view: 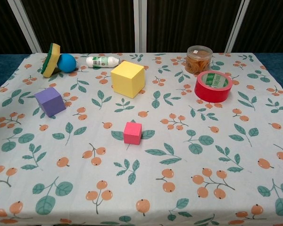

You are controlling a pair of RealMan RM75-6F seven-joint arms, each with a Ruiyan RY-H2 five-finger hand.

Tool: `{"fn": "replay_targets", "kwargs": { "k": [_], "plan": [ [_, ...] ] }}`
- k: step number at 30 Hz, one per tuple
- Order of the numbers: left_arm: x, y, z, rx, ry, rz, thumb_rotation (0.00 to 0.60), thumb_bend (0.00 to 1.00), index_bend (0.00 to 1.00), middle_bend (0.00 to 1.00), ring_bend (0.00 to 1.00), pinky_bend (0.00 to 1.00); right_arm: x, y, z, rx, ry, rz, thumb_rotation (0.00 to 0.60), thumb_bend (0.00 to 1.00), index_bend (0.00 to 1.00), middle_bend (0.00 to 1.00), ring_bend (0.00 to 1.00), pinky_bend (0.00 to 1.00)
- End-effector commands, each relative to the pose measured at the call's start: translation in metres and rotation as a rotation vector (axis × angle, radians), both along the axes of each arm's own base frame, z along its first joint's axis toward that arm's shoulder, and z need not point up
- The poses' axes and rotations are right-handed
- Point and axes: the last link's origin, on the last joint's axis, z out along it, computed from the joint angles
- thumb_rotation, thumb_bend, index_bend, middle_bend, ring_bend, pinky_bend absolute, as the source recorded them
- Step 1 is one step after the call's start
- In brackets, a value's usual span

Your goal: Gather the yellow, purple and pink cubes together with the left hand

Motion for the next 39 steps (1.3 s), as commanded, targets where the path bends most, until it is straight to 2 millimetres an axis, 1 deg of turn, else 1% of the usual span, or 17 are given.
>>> {"fn": "replay_targets", "kwargs": {
  "k": [1, 6, 9, 11, 14, 18, 23, 26, 30, 39],
  "plan": [
    [0.031, 0.048, -0.017, -0.121, -0.026, -0.097, 0.600, 0.07, 0.21, 0.13, 0.05, 0.10, 0.001, 0.000, 0.000, 0.001, 0.003, 0.002, 0.600, 0.22, 0.00, 0.04, 0.00, 0.04],
    [0.062, 0.094, -0.054, -0.260, 0.014, -0.160, 0.600, 0.13, 0.21, 0.15, 0.06, 0.10, 0.002, 0.002, 0.004, -0.009, 0.015, -0.003, 0.600, 0.22, 0.00, 0.04, 0.00, 0.04],
    [0.079, 0.116, -0.075, -0.301, 0.068, -0.191, 0.600, 0.15, 0.21, 0.15, 0.06, 0.10, 0.004, 0.004, 0.006, -0.017, 0.022, -0.006, 0.600, 0.22, 0.00, 0.04, 0.00, 0.04],
    [0.090, 0.129, -0.089, -0.315, 0.097, -0.204, 0.600, 0.16, 0.21, 0.15, 0.06, 0.10, 0.004, 0.005, 0.007, -0.021, 0.025, -0.011, 0.600, 0.22, 0.00, 0.04, 0.00, 0.04],
    [0.102, 0.141, -0.107, -0.341, 0.136, -0.208, 0.600, 0.16, 0.21, 0.15, 0.06, 0.10, 0.004, 0.005, 0.009, -0.027, 0.030, -0.020, 0.600, 0.22, 0.00, 0.04, 0.00, 0.04],
    [0.115, 0.156, -0.125, -0.345, 0.204, -0.211, 0.600, 0.16, 0.21, 0.15, 0.06, 0.10, 0.004, 0.005, 0.011, -0.034, 0.035, -0.026, 0.600, 0.22, 0.00, 0.04, 0.00, 0.04],
    [0.134, 0.168, -0.149, -0.367, 0.266, -0.196, 0.600, 0.16, 0.21, 0.14, 0.06, 0.10, 0.003, 0.003, 0.013, -0.038, 0.036, -0.034, 0.600, 0.22, 0.00, 0.04, 0.00, 0.04],
    [0.141, 0.173, -0.162, -0.377, 0.304, -0.187, 0.600, 0.16, 0.21, 0.14, 0.06, 0.10, 0.002, 0.003, 0.015, -0.043, 0.038, -0.042, 0.600, 0.22, 0.00, 0.04, 0.00, 0.04],
    [0.146, 0.178, -0.178, -0.398, 0.330, -0.162, 0.600, 0.16, 0.21, 0.14, 0.06, 0.10, 0.000, 0.004, 0.017, -0.048, 0.038, -0.051, 0.600, 0.22, 0.00, 0.04, 0.00, 0.04],
    [0.151, 0.181, -0.205, -0.422, 0.323, -0.115, 0.600, 0.16, 0.21, 0.14, 0.06, 0.11, -0.002, 0.002, 0.019, -0.050, 0.035, -0.062, 0.600, 0.22, 0.00, 0.04, 0.00, 0.04]
  ]
}}
